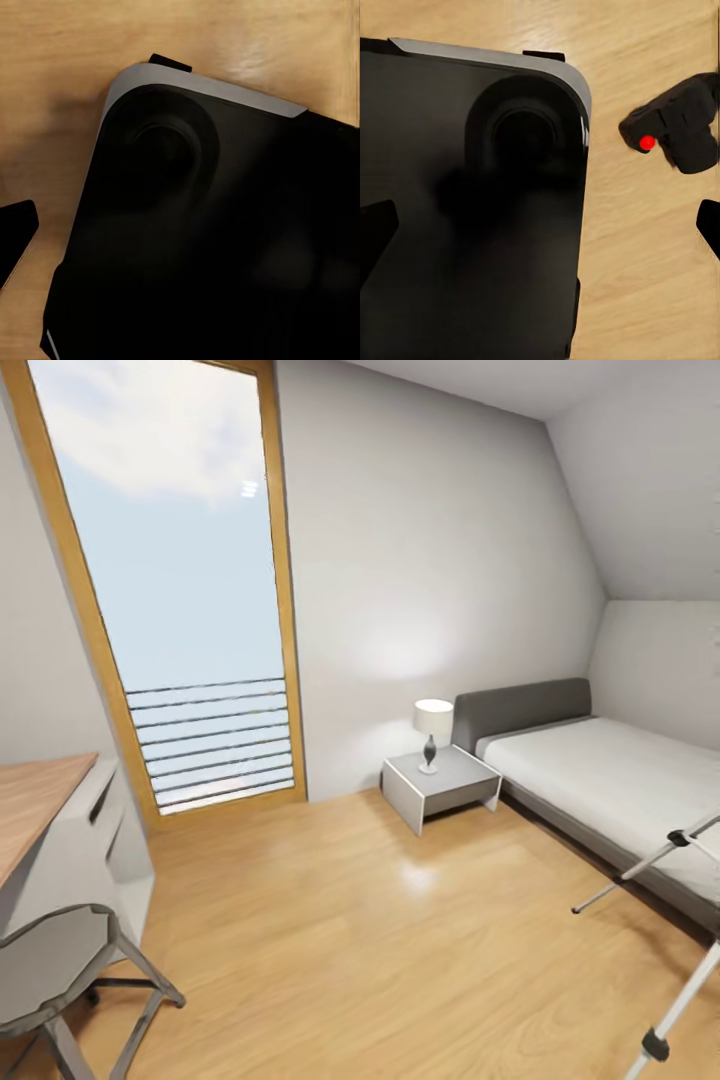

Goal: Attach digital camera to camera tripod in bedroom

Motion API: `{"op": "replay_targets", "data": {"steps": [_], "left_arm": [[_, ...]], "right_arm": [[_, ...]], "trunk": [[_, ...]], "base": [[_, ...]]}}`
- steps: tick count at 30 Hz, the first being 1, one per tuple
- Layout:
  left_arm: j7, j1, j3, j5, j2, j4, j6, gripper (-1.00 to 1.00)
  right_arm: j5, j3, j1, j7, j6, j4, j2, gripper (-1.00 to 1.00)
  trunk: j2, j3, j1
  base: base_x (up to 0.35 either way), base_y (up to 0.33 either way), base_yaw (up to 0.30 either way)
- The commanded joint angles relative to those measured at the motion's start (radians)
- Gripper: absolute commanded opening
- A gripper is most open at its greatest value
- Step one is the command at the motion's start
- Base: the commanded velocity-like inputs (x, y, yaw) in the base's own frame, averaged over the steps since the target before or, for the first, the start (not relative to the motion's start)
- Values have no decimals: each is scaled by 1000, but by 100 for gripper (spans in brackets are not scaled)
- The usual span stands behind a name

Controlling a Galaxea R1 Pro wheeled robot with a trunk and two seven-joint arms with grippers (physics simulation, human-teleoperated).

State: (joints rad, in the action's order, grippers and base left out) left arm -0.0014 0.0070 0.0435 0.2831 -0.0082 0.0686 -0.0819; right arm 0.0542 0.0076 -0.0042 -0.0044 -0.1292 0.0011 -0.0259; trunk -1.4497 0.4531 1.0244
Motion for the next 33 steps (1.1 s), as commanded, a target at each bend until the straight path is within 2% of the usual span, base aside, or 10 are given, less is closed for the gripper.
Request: {"op": "replay_targets", "data": {"steps": [1, 7, 16, 33], "left_arm": [[0, 1, 5, 2, -1, 2, -1, 100], [0, 1, 4, 2, 0, 2, -1, 100], [0, 1, 4, 2, 0, 2, -1, 100], [1, 1, 4, 2, 1, 2, -1, 100]], "right_arm": [[6, 1, 0, -1, -2, 0, 0, 100], [6, 1, 0, 0, 0, 0, 1, 100], [6, 2, 0, 0, 0, 0, 1, 100], [7, 3, 0, 0, -1, 0, 0, 100]], "trunk": [[0, 1, 1], [0, 1, 1], [0, 1, 1], [0, 1, 1]], "base": [[301, 0, -210], [207, 0, -232], [30, 0, -235], [1, 0, -30]]}}
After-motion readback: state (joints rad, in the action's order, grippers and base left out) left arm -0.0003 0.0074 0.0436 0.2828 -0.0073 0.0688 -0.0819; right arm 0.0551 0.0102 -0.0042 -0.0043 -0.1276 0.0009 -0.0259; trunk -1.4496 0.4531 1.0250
